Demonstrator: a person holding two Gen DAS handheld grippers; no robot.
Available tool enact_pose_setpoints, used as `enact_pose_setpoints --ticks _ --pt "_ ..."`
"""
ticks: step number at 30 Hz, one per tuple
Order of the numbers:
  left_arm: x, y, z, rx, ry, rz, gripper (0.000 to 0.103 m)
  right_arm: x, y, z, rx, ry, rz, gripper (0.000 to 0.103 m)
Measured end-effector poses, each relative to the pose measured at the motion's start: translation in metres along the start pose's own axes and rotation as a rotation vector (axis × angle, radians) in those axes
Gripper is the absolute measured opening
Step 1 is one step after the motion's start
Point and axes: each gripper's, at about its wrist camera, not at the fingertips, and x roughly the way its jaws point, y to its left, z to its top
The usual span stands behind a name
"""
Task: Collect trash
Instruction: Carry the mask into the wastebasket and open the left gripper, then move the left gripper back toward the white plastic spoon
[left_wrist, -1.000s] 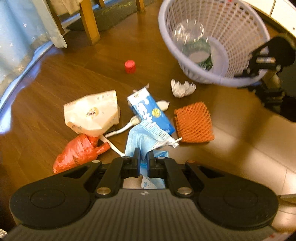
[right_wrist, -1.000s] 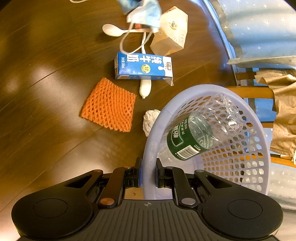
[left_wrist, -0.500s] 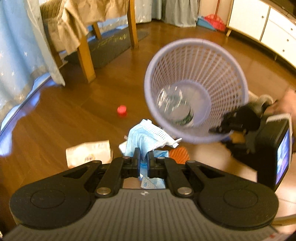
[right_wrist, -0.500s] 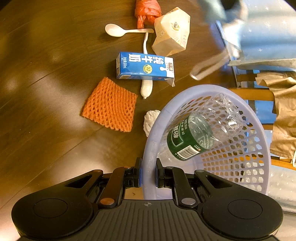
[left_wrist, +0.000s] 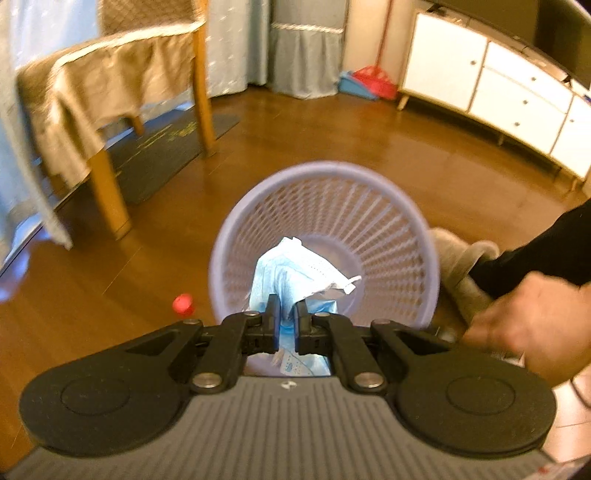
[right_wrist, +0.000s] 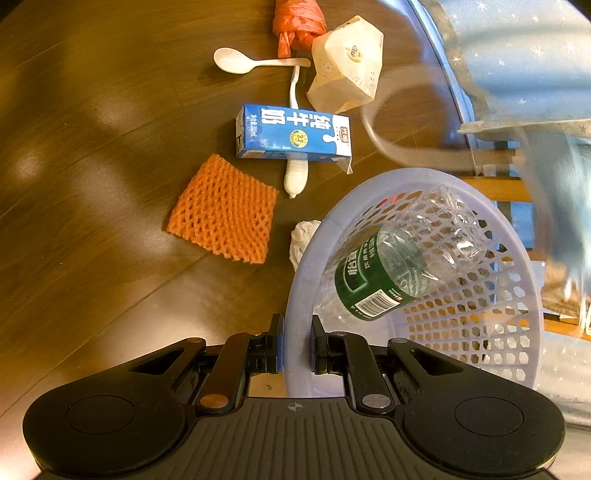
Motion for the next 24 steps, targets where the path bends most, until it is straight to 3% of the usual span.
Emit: enact_pose_setpoints --ticks 4,12,24 --pt "0.014 -0.005 0.016 -0.018 -0.036 -0.049 0.031 0.000 -0.002 -0.001 0.008 0.001 0.001 0.009" --pt "0.006 0.005 0.012 -0.036 -0.050 -0.011 0.031 0.001 -0.003 0.000 0.015 -0.001 0.002 0.009" --pt "-0.030 0.067 -0.051 -0.185 -0.002 0.192 0.031 0.001 -0.003 0.000 0.013 -0.002 -0.001 0.009"
